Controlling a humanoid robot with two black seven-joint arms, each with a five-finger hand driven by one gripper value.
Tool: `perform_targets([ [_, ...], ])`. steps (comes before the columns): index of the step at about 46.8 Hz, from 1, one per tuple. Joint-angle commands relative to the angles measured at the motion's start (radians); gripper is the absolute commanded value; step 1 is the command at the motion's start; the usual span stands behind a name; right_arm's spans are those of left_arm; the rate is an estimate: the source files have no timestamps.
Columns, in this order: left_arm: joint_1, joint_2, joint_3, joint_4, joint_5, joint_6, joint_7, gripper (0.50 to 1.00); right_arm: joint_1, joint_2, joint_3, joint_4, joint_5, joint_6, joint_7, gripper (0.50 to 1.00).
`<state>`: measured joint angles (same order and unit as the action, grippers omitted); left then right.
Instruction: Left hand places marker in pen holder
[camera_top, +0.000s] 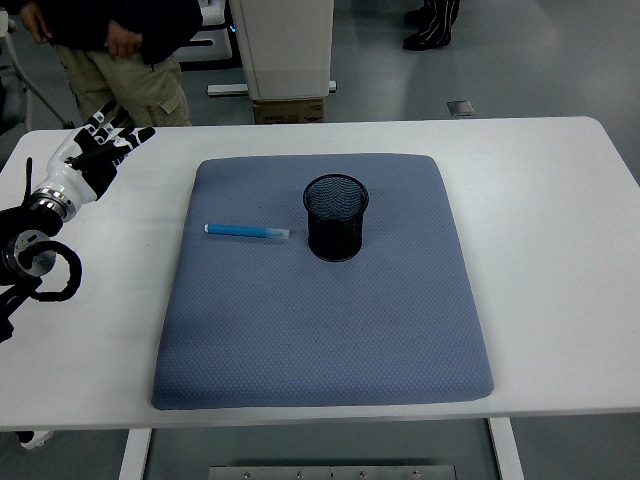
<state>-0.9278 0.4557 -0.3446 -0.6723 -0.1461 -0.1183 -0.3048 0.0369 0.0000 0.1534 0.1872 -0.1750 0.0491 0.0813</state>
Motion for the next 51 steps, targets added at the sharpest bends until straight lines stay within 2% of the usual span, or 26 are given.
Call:
perform_targets([
  [1,-0.04,0.0,0.073,0.0,0.028,0.002,0.0,1.0,0.0,0.0,0.0,0.0,0.0,0.0,0.0,1.0],
  [12,-0.16,0.0,0.223,-0.036,0.124,-0.003,0.0,1.0,0.0,0.0,0.0,0.0,0.0,0.0,0.0,1.0],
  [20,-0.249,0.009,0.328,-0.056,0.299,-0.004,0.0,1.0,0.0,0.0,0.0,0.0,0.0,0.0,0.0,1.0],
  [28,-0.301,0.006,0.403,-0.056,0.459,-0.003,0.0,1.0,0.0,0.0,0.0,0.0,0.0,0.0,0.0,1.0],
  [46,-0.324,0.009,0.412,-0.084,0.439,-0.026,-0.005,1.0,0.0,0.0,0.0,0.0,0.0,0.0,0.0,1.0],
  [51,-0.33,0.012,0.414,-0.108,0.45,-0.04,-0.037,1.0,0.0,0.0,0.0,0.0,0.0,0.0,0.0,1.0],
])
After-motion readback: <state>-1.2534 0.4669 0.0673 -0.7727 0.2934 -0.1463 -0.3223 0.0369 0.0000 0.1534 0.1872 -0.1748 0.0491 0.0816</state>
